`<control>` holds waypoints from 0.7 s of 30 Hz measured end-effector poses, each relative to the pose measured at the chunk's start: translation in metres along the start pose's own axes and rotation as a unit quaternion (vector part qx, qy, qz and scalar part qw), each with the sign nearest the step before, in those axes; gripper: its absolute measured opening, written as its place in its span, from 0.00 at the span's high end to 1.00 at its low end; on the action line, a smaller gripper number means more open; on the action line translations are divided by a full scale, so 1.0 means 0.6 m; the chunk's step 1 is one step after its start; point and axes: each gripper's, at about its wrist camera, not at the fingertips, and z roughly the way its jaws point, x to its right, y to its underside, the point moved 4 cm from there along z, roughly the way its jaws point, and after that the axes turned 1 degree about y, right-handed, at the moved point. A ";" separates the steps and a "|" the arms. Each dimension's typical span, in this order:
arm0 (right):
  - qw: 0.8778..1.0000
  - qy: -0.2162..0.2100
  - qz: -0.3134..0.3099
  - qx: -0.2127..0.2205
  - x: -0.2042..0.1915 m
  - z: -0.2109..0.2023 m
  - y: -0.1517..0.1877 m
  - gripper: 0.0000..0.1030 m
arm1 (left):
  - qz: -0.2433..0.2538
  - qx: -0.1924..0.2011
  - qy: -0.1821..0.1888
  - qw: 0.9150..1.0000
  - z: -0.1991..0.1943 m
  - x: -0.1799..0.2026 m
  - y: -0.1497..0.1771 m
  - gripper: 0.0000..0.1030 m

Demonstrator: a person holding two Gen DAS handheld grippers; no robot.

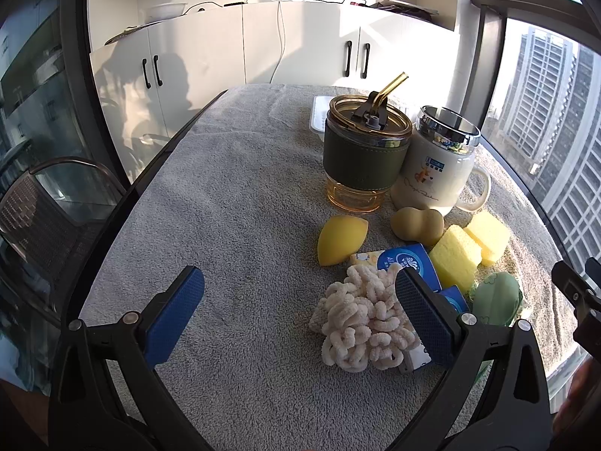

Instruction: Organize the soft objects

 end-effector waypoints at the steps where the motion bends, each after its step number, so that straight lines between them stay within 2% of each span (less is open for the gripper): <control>1: 1.000 0.000 0.000 0.000 0.000 0.000 0.000 0.00 | 0.000 0.000 0.001 1.000 0.000 0.000 0.000 0.00; 21: 1.000 -0.001 0.000 -0.002 0.000 0.000 -0.001 0.00 | -0.001 0.000 0.001 1.000 0.000 0.000 0.001 0.00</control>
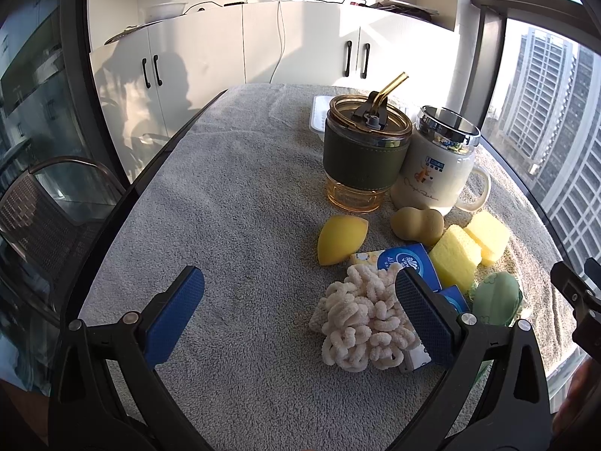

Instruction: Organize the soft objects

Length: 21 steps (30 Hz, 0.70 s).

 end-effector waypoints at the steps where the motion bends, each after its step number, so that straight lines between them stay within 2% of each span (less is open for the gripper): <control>1: 1.000 0.000 0.000 0.000 0.000 0.000 0.000 0.00 | 0.001 0.000 0.000 1.000 0.000 0.000 0.000 0.00; 21: 1.000 0.000 -0.001 -0.003 -0.001 0.000 0.001 0.00 | 0.000 -0.001 0.001 1.000 0.000 0.000 0.001 0.00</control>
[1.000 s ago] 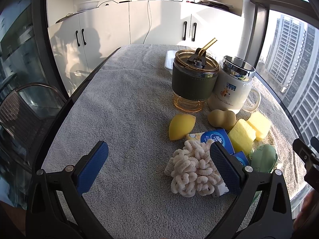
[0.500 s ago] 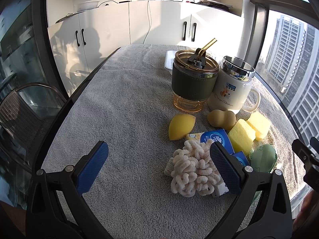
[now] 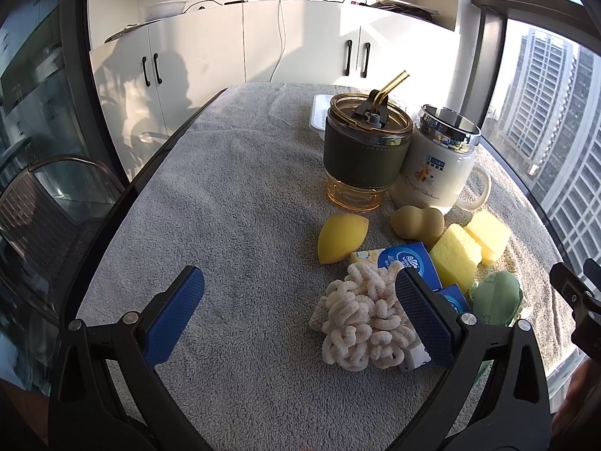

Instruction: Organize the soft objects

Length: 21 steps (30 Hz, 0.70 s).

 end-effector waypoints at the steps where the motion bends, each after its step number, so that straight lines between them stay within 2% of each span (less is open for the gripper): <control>1: 1.000 0.000 0.001 0.000 0.000 0.000 0.000 0.00 | 0.000 0.000 0.000 1.000 0.000 0.000 0.000 0.00; 11: 1.000 0.000 0.001 -0.002 0.002 0.003 0.002 0.00 | -0.006 -0.004 0.002 1.000 0.007 -0.004 0.004 0.00; 14: 1.000 -0.007 0.002 -0.003 0.006 0.001 0.002 0.00 | -0.005 0.002 0.030 1.000 0.002 -0.004 0.010 0.00; 19: 0.999 -0.050 -0.009 0.017 0.008 -0.031 0.016 0.00 | 0.019 0.020 0.059 0.998 -0.007 -0.010 0.044 0.00; 21: 0.997 -0.083 -0.003 0.011 0.003 -0.034 0.028 0.00 | 0.033 0.026 0.066 0.997 -0.009 -0.013 0.060 0.00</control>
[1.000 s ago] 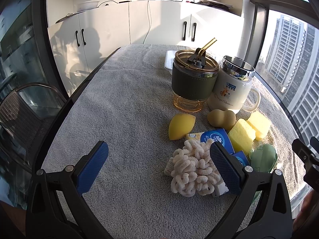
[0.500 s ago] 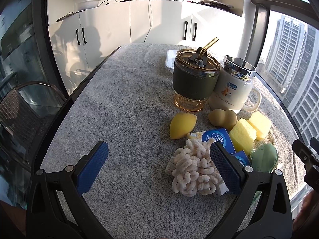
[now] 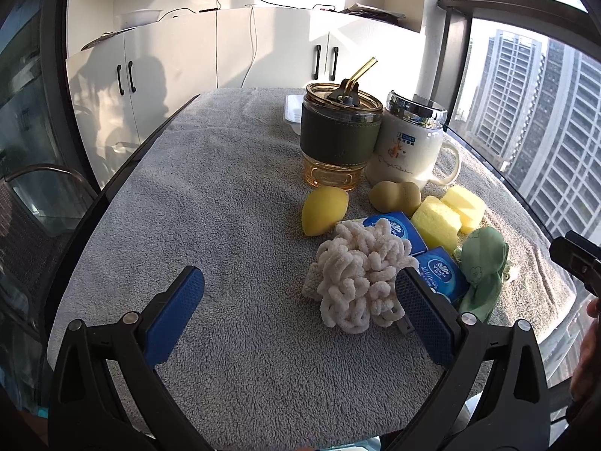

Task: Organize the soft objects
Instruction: 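Grasp the cream knotted yarn with the left tool while the right tool grasps the mint-green cloth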

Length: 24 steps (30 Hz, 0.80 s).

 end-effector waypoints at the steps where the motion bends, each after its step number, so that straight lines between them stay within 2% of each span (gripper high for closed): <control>1: 1.000 -0.020 -0.001 -0.006 -0.007 0.003 0.007 0.00 | 0.005 0.000 0.001 1.000 0.000 -0.001 0.007 0.00; 6: 0.998 -0.051 -0.016 -0.041 -0.040 0.039 0.019 0.01 | 0.029 0.015 0.011 0.999 -0.004 0.001 0.010 0.00; 8: 0.996 -0.064 -0.020 -0.054 -0.055 0.058 0.022 0.09 | 0.035 0.009 0.002 0.999 0.006 -0.001 0.007 0.00; 11: 0.992 -0.086 -0.026 -0.085 -0.075 0.086 0.028 0.22 | 0.026 -0.002 0.009 1.000 0.022 -0.006 0.007 0.00; 14: 0.990 -0.083 -0.029 -0.114 -0.084 0.112 0.042 0.23 | 0.019 -0.012 0.025 0.999 0.034 -0.006 0.012 0.00; 19: 0.988 -0.089 -0.019 -0.128 -0.079 0.140 0.050 0.23 | 0.026 -0.018 0.042 0.999 0.046 0.008 0.008 0.00; 21: 0.986 -0.103 -0.008 -0.128 -0.075 0.145 0.048 0.29 | 0.028 -0.019 0.051 0.998 0.048 0.016 0.004 0.01; 23: 0.986 -0.114 -0.010 -0.123 -0.076 0.141 0.046 0.43 | 0.031 -0.017 0.057 0.998 0.046 0.024 -0.001 0.01; 24: 0.986 -0.116 -0.014 -0.119 -0.076 0.138 0.044 0.45 | 0.032 -0.019 0.059 0.998 0.047 0.028 -0.003 0.01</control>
